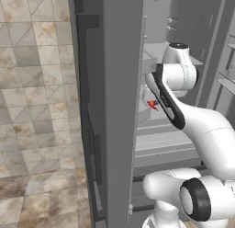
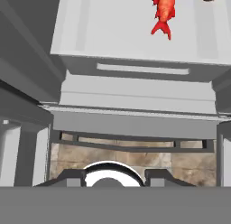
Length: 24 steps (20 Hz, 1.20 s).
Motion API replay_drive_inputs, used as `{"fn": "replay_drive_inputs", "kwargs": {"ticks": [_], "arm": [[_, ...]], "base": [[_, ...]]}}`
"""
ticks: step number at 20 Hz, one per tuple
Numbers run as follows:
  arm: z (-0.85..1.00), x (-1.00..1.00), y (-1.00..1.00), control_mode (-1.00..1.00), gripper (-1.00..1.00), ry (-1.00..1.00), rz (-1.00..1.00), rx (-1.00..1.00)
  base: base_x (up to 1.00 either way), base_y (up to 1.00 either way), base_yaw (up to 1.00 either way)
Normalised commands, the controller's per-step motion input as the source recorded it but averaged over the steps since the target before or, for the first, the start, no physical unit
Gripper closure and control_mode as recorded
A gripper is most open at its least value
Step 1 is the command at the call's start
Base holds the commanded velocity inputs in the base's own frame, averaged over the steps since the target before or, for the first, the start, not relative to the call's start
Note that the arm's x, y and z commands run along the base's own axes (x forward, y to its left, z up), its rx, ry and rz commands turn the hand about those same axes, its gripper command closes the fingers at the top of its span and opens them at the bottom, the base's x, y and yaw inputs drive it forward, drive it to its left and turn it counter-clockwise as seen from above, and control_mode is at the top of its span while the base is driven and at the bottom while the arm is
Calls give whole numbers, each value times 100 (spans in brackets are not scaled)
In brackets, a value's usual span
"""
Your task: Take the fish out of the fridge, briefly rinse it in the sink, and place it on the tray next to the sink.
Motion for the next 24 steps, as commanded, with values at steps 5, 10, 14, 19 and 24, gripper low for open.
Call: {"fn": "replay_drive_inputs", "kwargs": {"ticks": [5, 10, 14, 19, 24], "arm": [[-1, -5, -1, -100, -100, -13, 0, -4], [0, -4, -38, -100, -100, -16, -4, 0], [0, 23, -63, -100, -100, -3, -7, 0], [0, 40, -35, -100, -100, 0, 1, 1], [-15, 59, -2, -100, -100, 0, 0, 7]], "base": [[0, 0, 0], [0, 0, 0], [0, 0, 0], [0, 0, 0], [0, 0, 0]]}}
